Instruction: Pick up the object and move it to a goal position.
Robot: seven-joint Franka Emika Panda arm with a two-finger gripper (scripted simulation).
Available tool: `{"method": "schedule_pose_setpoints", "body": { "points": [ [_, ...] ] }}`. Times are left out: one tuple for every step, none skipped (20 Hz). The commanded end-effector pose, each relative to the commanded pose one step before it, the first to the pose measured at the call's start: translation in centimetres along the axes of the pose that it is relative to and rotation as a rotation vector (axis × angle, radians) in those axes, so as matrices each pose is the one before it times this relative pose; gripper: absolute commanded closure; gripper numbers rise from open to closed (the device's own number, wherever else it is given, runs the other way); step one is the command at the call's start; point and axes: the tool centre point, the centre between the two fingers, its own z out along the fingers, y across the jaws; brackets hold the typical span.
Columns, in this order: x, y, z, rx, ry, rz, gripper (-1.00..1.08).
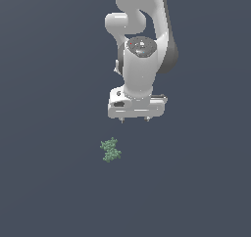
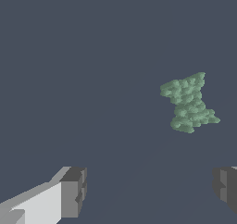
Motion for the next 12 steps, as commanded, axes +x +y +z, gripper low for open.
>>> {"method": "schedule_pose_setpoints", "body": {
  "points": [
    [0.355, 0.527, 0.494, -0.00077, -0.00179, -0.01878, -0.92],
    [0.18, 0.257, 0.242, -0.0003, -0.00066, -0.00993, -0.92],
    [0.193, 0.282, 0.267, -0.0003, -0.00071, -0.01093, -0.92],
    [0.202, 0.312, 0.294, -0.00029, -0.00079, -0.01187, -0.92],
    [0.21, 0.345, 0.322, -0.00026, -0.00086, -0.01281, -0.92],
    [0.216, 0.376, 0.35, -0.00023, -0.00093, -0.01379, -0.92],
    [0.22, 0.408, 0.379, -0.00019, -0.00099, -0.01478, -0.92],
    [0.222, 0.441, 0.409, -0.00014, -0.00106, -0.01577, -0.92],
    [0.22, 0.477, 0.44, -0.00008, -0.00112, -0.01672, -0.92],
    [0.215, 0.511, 0.472, 0.0, -0.00117, -0.01771, -0.92],
    [0.207, 0.546, 0.505, 0.00009, -0.00122, -0.01868, -0.92],
    [0.191, 0.571, 0.526, 0.00019, -0.00124, -0.01918, -0.92]
  ]
}}
